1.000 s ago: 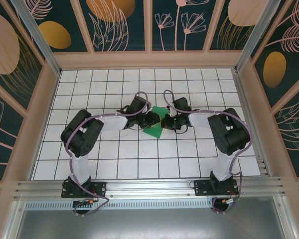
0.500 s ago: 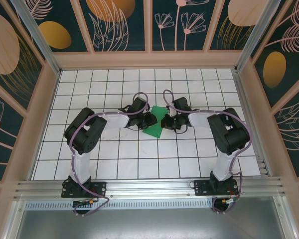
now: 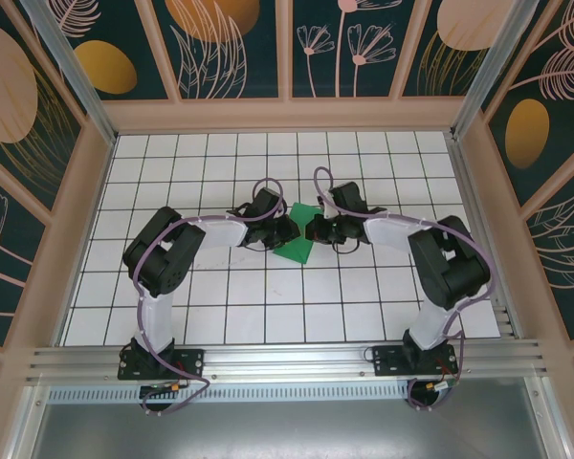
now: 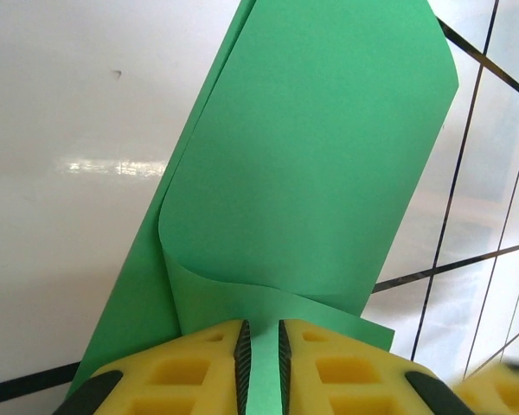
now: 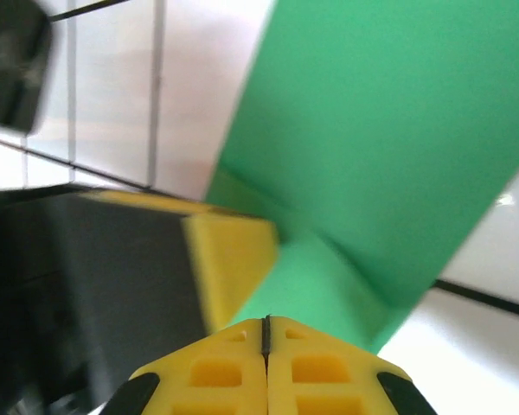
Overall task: Fold a paper plane with a square sheet of paper (pick it up from the middle)
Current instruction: Fold the triangle a second time at the center of the table.
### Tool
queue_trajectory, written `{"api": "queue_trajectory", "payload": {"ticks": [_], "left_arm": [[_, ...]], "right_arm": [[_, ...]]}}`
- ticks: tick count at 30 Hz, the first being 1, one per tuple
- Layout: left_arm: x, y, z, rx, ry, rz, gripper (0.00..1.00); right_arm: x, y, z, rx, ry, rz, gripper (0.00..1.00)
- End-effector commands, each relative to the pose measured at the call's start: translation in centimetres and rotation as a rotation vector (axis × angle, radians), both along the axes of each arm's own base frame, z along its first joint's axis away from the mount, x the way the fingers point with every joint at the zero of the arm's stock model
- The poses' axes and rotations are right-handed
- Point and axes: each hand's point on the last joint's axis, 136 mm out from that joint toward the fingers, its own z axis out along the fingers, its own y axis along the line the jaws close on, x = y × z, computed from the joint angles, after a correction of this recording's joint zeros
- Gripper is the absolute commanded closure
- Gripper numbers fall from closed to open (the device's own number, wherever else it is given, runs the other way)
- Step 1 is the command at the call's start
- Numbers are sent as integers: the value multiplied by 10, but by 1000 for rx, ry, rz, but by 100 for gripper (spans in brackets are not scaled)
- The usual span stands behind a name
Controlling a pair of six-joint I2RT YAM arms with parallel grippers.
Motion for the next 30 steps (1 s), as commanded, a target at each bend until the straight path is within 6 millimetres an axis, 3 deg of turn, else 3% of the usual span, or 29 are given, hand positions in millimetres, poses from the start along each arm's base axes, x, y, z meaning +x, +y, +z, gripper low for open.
{"api": "queue_trajectory", "payload": {"ticks": [1, 6, 11, 30], "left_arm": [[-7, 21, -23, 75, 50, 50, 79], [-8, 23, -24, 79, 50, 54, 79], [-10, 23, -25, 78, 53, 52, 80], [-15, 27, -25, 77, 59, 51, 80]], "right_arm": [[-24, 2, 4, -23, 14, -4, 93], [-48, 16, -2, -39, 38, 31, 93], [-51, 29, -11, -67, 51, 54, 93], [-57, 16, -47, -111, 133, 31, 95]]}}
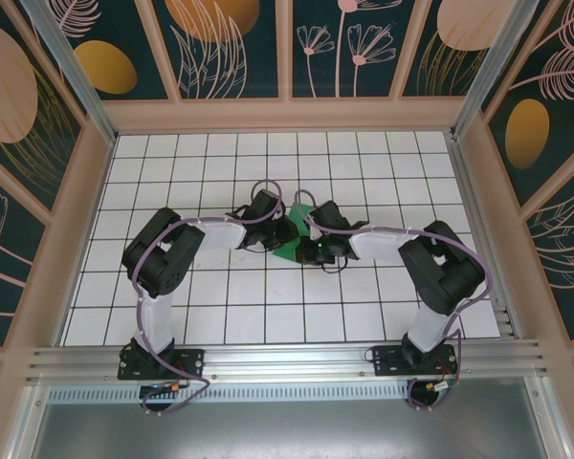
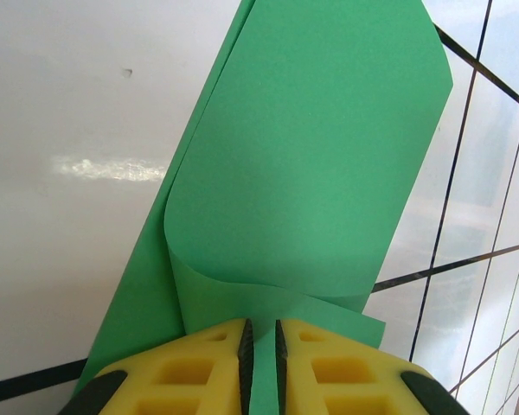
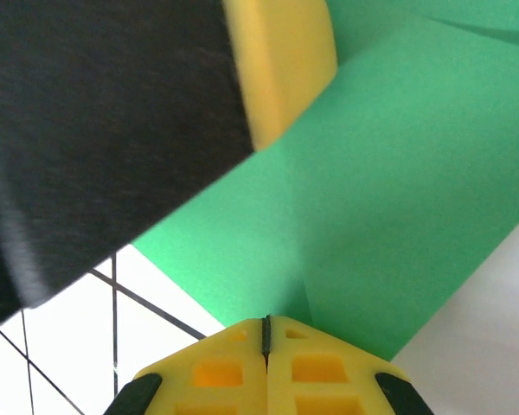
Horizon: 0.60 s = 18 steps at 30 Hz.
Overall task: Fold a paper plane with a square sheet of paper (pick it up from the middle)
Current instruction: Fold the triangle a second time at the center of the table.
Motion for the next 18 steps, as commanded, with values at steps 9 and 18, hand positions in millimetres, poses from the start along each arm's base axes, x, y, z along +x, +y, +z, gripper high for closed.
{"api": "queue_trajectory", "payload": {"ticks": [9, 18], "left_arm": [[-14, 25, -22, 89, 69, 42, 80], [-15, 26, -24, 93, 71, 43, 80]], "right_arm": [[-1, -10, -11, 67, 69, 19, 95], [7, -6, 16, 140, 9, 36, 94]]}}
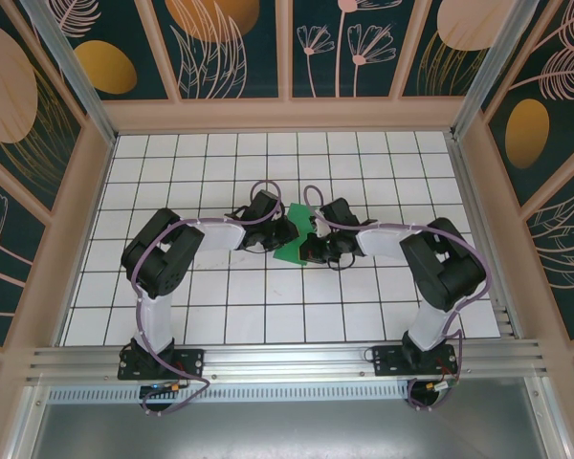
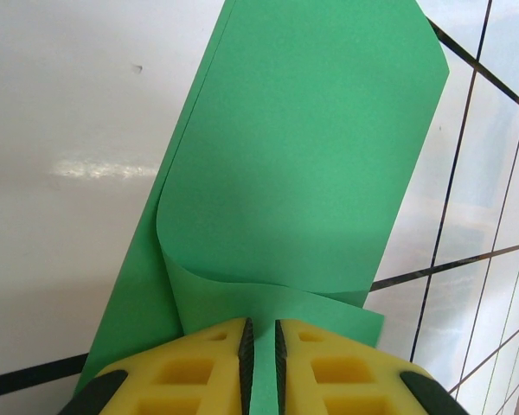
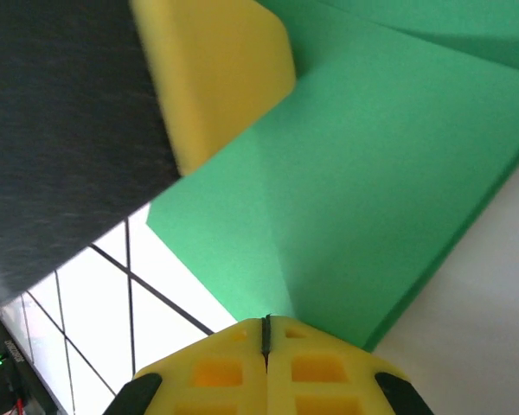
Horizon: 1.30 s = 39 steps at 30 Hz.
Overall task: Fold a paper plane with a square sheet of paper (pick it up from the middle)
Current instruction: Fold the triangle a second time at the center of the table.
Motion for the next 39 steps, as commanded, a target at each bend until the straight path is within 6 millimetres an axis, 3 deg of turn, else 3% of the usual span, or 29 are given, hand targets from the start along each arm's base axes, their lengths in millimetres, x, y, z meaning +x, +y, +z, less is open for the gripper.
{"api": "queue_trajectory", "payload": {"ticks": [1, 22, 25, 31, 36, 39], "left_arm": [[-14, 25, -24, 94, 74, 39, 80], [-13, 24, -19, 89, 66, 37, 81], [-8, 18, -8, 64, 29, 15, 80], [-5, -8, 42, -111, -76, -73, 78], [-16, -14, 48, -174, -68, -103, 79], [-29, -15, 37, -164, -38, -127, 82]], "right_arm": [[2, -1, 8, 24, -31, 11, 94], [-10, -14, -32, -44, 55, 11, 94], [-11, -17, -35, -59, 62, 12, 94], [-12, -21, -40, -93, 72, 15, 94], [-11, -22, -44, -117, 82, 13, 98], [-11, -23, -45, -128, 87, 8, 99]]}}
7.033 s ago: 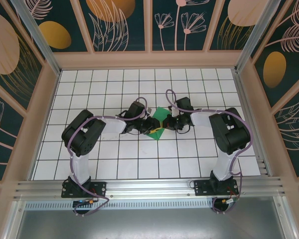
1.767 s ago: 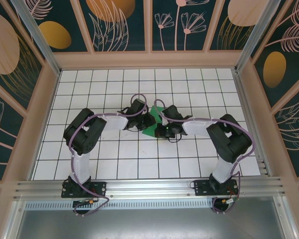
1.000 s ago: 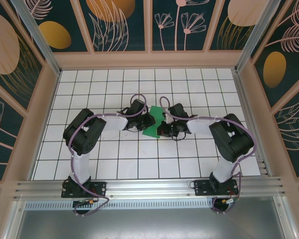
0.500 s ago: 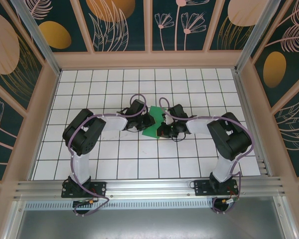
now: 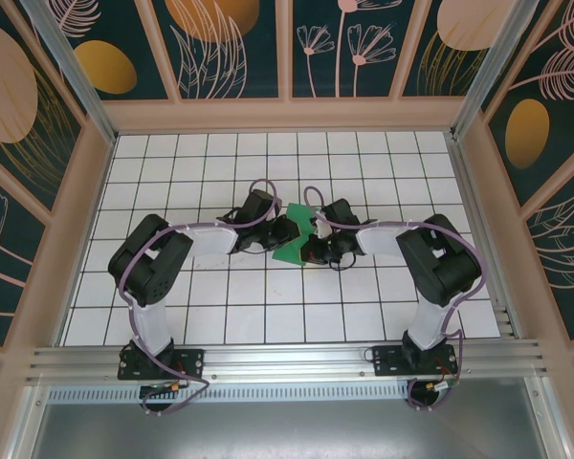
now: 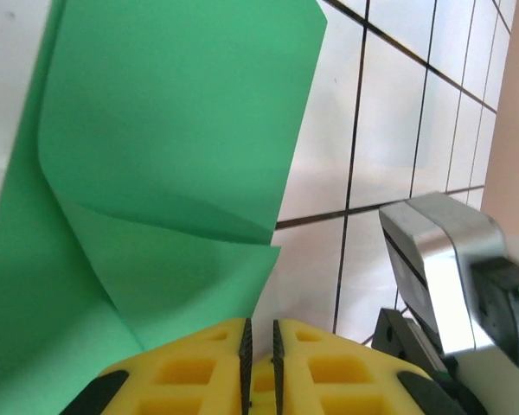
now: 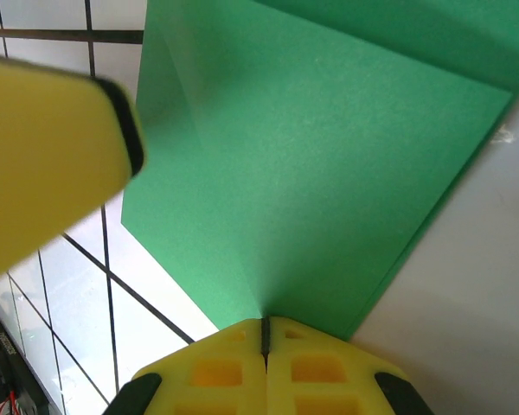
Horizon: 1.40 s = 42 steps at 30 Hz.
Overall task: Fold a paper plane with a square sheet of paper (pick it up from the middle)
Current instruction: Fold the triangle a second time at the center of the table.
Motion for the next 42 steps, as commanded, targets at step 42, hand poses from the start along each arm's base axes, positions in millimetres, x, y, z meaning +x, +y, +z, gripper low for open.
{"api": "queue_trajectory", "payload": {"ticks": [42], "left_arm": [[39, 54, -50, 233, 25, 173, 75]], "right_arm": [[-54, -48, -62, -295, 133, 83, 100]]}}
